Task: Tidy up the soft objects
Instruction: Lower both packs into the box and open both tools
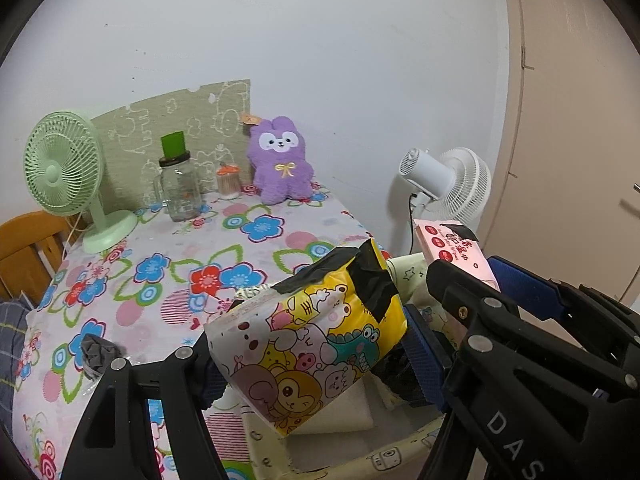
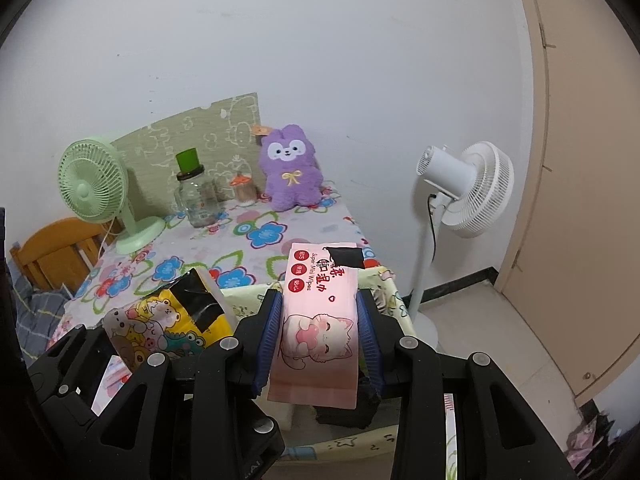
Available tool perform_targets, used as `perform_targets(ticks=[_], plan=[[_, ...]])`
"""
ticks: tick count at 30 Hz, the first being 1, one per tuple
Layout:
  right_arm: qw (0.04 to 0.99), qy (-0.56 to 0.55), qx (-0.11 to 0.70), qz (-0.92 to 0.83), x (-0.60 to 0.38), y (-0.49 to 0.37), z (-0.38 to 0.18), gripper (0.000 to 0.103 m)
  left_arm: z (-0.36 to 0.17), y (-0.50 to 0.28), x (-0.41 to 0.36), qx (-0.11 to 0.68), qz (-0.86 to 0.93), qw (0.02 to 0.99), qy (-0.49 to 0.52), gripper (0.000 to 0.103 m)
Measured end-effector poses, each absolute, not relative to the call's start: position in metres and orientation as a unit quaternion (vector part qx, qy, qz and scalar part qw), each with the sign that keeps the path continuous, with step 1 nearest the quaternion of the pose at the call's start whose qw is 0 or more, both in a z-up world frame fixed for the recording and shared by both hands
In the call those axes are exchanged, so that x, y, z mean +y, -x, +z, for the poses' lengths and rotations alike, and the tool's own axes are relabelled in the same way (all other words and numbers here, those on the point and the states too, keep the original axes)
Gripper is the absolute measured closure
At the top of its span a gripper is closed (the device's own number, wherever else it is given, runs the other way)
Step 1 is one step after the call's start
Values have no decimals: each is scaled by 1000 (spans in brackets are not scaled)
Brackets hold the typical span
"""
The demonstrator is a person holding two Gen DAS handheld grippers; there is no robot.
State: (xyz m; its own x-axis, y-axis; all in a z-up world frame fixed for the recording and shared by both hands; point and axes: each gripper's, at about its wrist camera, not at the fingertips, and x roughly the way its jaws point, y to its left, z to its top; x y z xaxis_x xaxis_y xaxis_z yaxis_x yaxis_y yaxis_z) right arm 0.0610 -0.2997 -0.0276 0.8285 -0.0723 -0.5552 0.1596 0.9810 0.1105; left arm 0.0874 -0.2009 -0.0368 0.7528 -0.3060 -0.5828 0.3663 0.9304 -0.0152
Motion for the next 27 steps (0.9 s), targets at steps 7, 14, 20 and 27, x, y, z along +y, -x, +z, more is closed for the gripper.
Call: perform_targets(ticks=[7,14,20,27], plan=[[949,-80,297,-66,-309,-65,-37,62,-45,-92,-211,315,-187,928,-63,25],[944,-91,309,-71,-318,-69,-48,62,-54,-95,-220,325,-187,924,-76,8],[942,-97,315,-69,-322,-73,-53,62,-57,-96,-223,329,-183,922,-87,2],[938,-115,323,-49,-323,-80,-62,61,-57,-96,-222,332,-168,922,-105,0]])
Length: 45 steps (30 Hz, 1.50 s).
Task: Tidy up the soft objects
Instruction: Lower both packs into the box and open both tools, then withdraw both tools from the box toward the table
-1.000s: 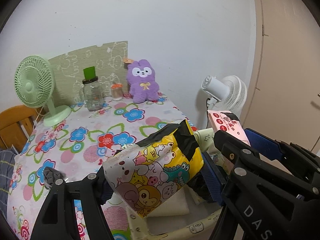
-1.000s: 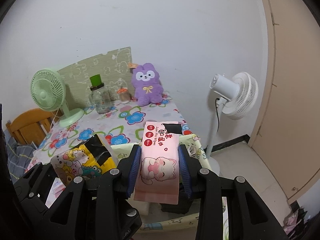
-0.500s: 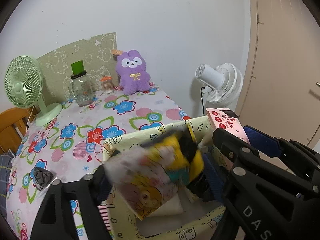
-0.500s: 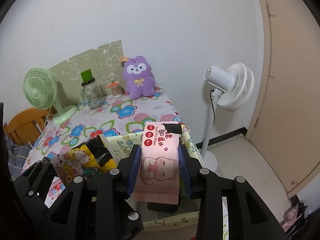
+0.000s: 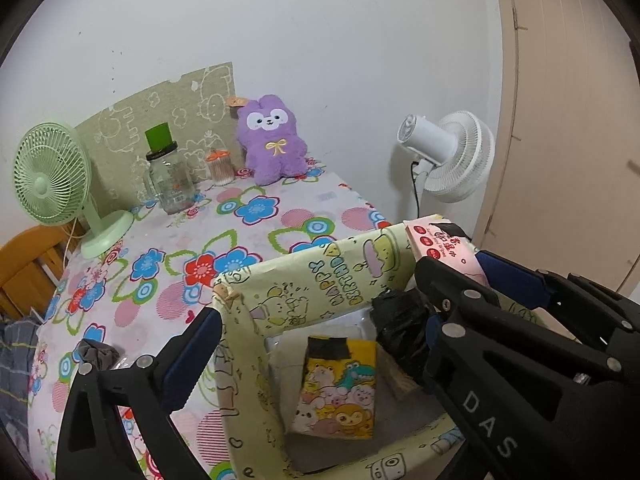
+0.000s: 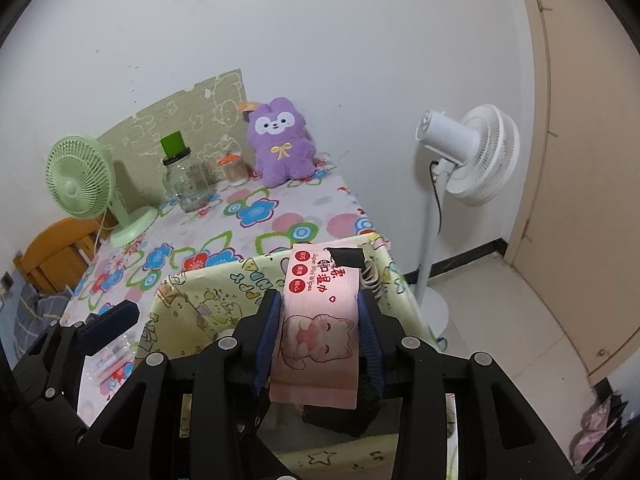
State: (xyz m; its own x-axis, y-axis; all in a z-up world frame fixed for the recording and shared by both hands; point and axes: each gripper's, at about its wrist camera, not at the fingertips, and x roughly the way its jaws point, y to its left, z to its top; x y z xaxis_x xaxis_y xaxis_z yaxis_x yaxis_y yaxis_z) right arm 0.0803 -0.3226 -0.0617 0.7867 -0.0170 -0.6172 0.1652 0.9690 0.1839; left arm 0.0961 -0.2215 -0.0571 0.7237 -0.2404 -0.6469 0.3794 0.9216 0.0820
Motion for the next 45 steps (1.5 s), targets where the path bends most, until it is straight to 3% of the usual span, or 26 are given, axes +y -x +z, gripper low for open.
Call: perform_targets(ticks=[5,6,9,10,45], plan=[[938,-115,325,-39,-318,-83,-63,58,-57,-96,-218,333,-164,923,-106,0],[938,-113,326,-38,-317,-83,-62,56,-57,-95,-217,334,-164,922,-104,0],[938,-115,326,-30,-314,-82,-62,35,-56,-94,-214,334,-165,923,-100,0],[938,-119,324,-27,-314,-80,-61,33,-55,-93,-213,333,-165,923,-99,0],[961,-58,267,-41,-243,-37,-10,10,-11,-50,-139,275,-144,949,-62,0]])
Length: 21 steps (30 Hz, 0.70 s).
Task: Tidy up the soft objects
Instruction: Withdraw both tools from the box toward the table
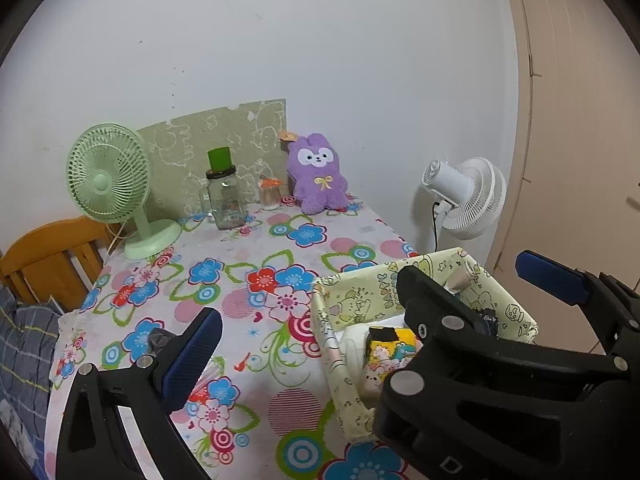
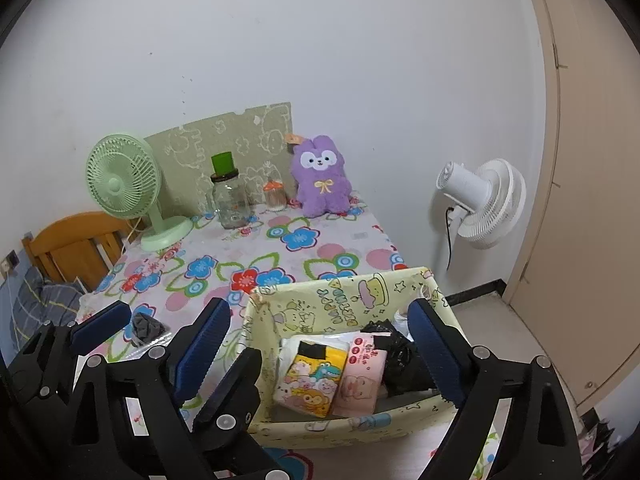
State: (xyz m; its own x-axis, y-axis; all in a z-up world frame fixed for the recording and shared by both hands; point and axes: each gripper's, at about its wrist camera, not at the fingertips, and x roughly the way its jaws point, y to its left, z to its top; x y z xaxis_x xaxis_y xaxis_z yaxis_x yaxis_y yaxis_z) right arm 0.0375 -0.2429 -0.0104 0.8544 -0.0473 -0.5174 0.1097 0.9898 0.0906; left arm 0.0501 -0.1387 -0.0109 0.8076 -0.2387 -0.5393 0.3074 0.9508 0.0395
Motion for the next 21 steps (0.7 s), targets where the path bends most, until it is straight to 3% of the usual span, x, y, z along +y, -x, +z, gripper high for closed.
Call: perform_targets(ticks=[21], plan=[[969,-40,242,-30,-185,-24,6,1,-2,-42,-80,258,-127,956,-51,0]])
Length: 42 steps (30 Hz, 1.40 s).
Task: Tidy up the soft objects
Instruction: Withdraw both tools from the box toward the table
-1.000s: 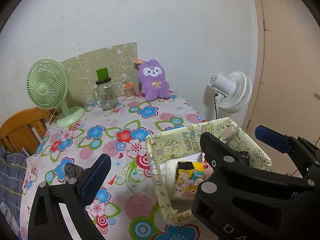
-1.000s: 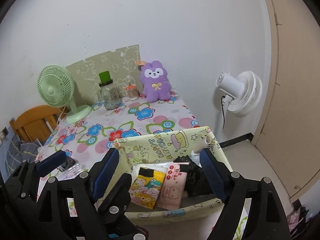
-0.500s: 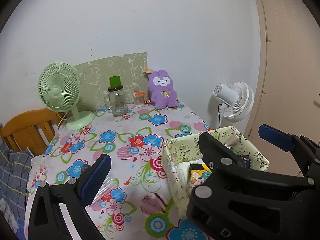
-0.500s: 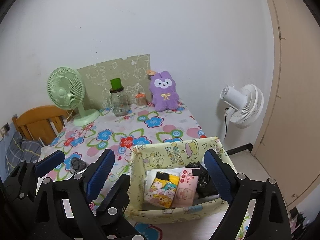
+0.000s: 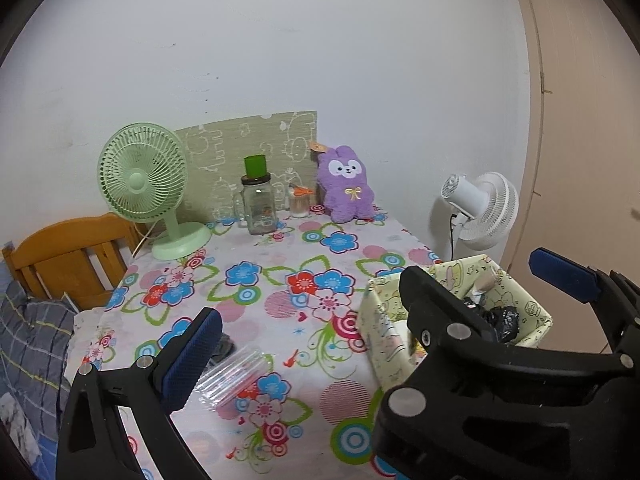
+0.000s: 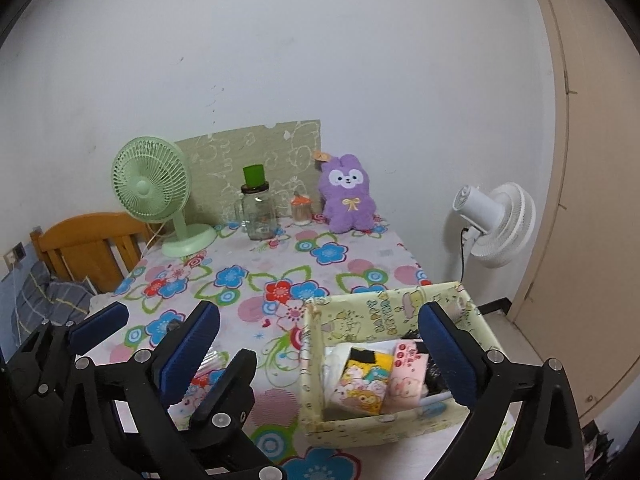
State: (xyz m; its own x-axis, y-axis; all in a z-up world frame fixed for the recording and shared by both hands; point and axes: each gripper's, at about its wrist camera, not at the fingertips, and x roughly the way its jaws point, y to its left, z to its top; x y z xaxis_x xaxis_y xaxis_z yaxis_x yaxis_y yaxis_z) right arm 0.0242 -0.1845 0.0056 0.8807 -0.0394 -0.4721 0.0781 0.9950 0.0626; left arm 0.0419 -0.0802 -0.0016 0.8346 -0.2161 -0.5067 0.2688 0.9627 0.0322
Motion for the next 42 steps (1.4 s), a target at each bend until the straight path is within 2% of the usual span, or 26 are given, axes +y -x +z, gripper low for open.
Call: perform_targets(ticks=[19,42], plan=[[966,-24,259,18,-144,-48,-13,0,-24,-60,-37,281,-105,953,-33,0],[942,-29,329,57,-94,-93,-63,0,-69,-93,13,327,-50,943,-17,0]])
